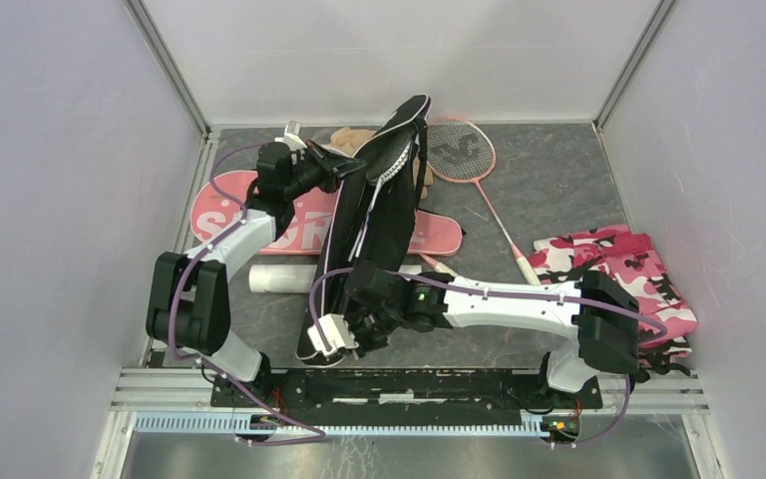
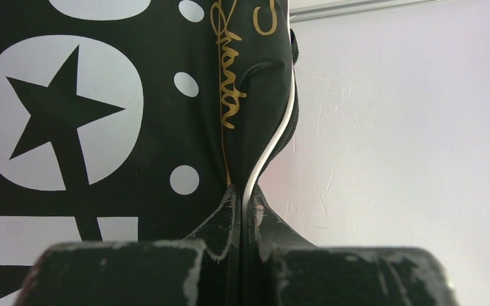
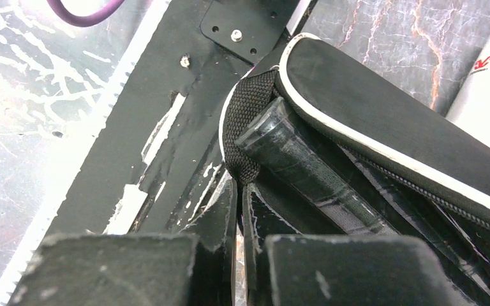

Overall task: Pack up the badminton gear
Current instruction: Place the racket in the racket bag.

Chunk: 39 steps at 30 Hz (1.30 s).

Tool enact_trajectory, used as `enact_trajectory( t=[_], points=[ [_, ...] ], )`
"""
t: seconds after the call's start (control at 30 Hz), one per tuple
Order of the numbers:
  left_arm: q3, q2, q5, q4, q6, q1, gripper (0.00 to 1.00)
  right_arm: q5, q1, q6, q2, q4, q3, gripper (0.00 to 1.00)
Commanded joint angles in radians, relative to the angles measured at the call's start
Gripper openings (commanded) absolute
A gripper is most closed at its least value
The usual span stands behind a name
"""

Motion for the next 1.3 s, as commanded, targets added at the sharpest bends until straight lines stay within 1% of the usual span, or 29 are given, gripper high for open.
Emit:
enact_trajectory(
  t=[0.0, 0.17, 0.57, 0.87, 1.03, 1.17, 1.27],
  points=[
    [0.053, -0.012, -0.037, 0.108, 0.012, 0.005, 0.02, -0.082, 0.036, 0.009, 0.011, -0.023, 0.037, 0.04],
    [0.048, -0.023, -0.068, 0.084, 0.050, 0.006, 0.02, -0.069, 0.065, -0.005, 0.016, -0.042, 0.058, 0.04],
    [0.024, -0.033, -0.127, 0.048, 0.128, -0.004, 0.02, -0.041, 0.090, 0.005, 0.031, -0.094, 0.136, 0.04],
    [0.033, -0.026, -0.153, 0.023, 0.172, -0.029, 0.02, -0.045, 0.111, 0.002, 0.046, -0.122, 0.186, 0.15],
    [0.031, -0.025, -0.156, 0.021, 0.175, -0.031, 0.02, -0.070, 0.113, 0.003, 0.054, -0.133, 0.205, 0.19],
    [0.033, -0.026, -0.158, 0.015, 0.180, -0.031, 0.02, -0.089, 0.113, 0.004, 0.056, -0.139, 0.205, 0.16],
    [0.033, -0.027, -0.158, 0.013, 0.182, -0.031, 0.02, -0.086, 0.112, 0.001, 0.054, -0.145, 0.205, 0.09]
  ],
)
